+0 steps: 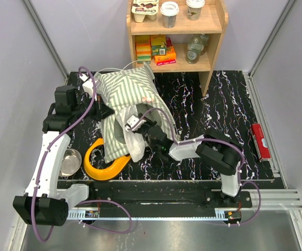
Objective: Set up the pet tent
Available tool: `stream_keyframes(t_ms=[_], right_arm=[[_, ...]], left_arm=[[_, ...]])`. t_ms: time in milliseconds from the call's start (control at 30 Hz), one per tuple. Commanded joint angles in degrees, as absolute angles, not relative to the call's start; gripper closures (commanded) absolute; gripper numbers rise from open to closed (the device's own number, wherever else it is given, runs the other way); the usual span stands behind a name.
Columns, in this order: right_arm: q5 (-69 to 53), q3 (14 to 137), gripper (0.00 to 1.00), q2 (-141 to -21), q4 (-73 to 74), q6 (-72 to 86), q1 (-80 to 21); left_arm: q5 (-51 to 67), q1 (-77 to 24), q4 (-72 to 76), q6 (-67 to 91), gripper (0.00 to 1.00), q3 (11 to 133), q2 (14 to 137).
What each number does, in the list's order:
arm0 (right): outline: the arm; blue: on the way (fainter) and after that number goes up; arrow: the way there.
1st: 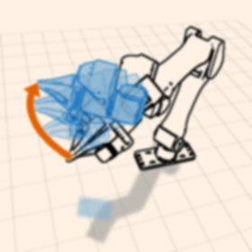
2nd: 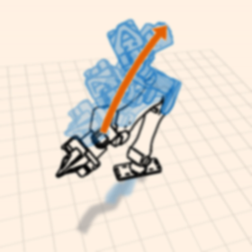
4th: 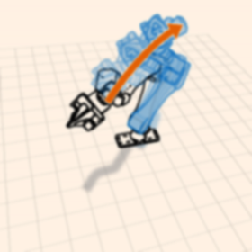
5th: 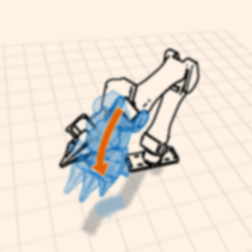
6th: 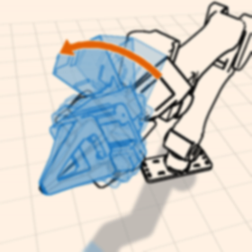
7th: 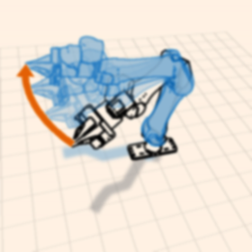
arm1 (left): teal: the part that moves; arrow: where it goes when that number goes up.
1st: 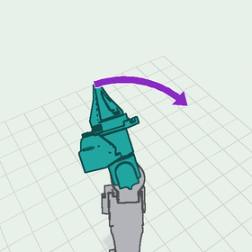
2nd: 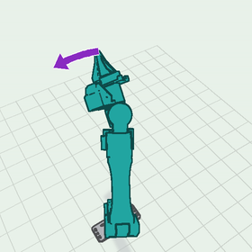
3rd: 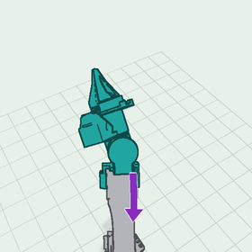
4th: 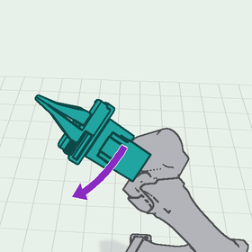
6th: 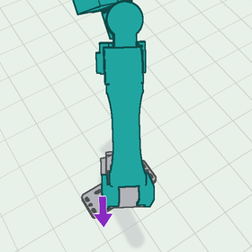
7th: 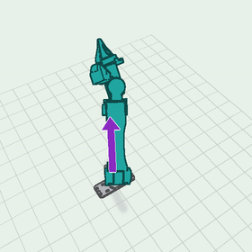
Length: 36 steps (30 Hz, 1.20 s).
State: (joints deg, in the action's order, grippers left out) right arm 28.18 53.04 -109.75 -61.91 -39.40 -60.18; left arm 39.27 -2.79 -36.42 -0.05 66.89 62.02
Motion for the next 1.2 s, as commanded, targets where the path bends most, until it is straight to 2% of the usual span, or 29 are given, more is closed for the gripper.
stream_keyframes(t_ms=[0, 267, 500, 733, 800, 900, 1033, 1167], right_arm=[[35.3, 59.2, 1.00, -112.7, -49.7, -39.5, -56.0], [41.0, 67.2, 1.00, -117.0, -43.4, -44.8, -49.5], [39.6, 77.5, 1.00, -124.2, -57.8, -66.0, -49.3], [35.7, 87.0, 1.00, -131.2, -59.8, -75.3, -47.6], [35.2, 90.7, 1.00, -132.0, -51.0, -72.7, -46.1], [33.1, 97.5, 1.00, -133.1, -23.9, -62.6, -44.0], [32.2, 99.7, 1.00, -134.4, -0.4, -56.9, -44.3], [19.3, 98.2, 1.00, -131.5, 22.3, -49.2, -44.2]], left_arm=[[39.8, -2.8, -33.9, 0.4, 1.00, 69.3, 61.7], [40.9, -2.8, -35.5, -2.7, 1.00, 70.0, 61.3], [43.2, -3.3, -37.2, -4.6, 1.00, 69.7, 62.1], [45.3, -3.4, -39.5, -6.5, 1.00, 70.4, 62.1], [46.3, -3.4, -40.2, -7.1, 1.00, 70.7, 62.1], [46.8, -3.4, -40.6, -7.4, 1.00, 71.2, 61.4], [47.0, -3.4, -40.7, -6.9, 1.00, 72.5, 60.8], [46.6, -3.4, -40.0, -5.7, 1.00, 73.5, 61.7]])
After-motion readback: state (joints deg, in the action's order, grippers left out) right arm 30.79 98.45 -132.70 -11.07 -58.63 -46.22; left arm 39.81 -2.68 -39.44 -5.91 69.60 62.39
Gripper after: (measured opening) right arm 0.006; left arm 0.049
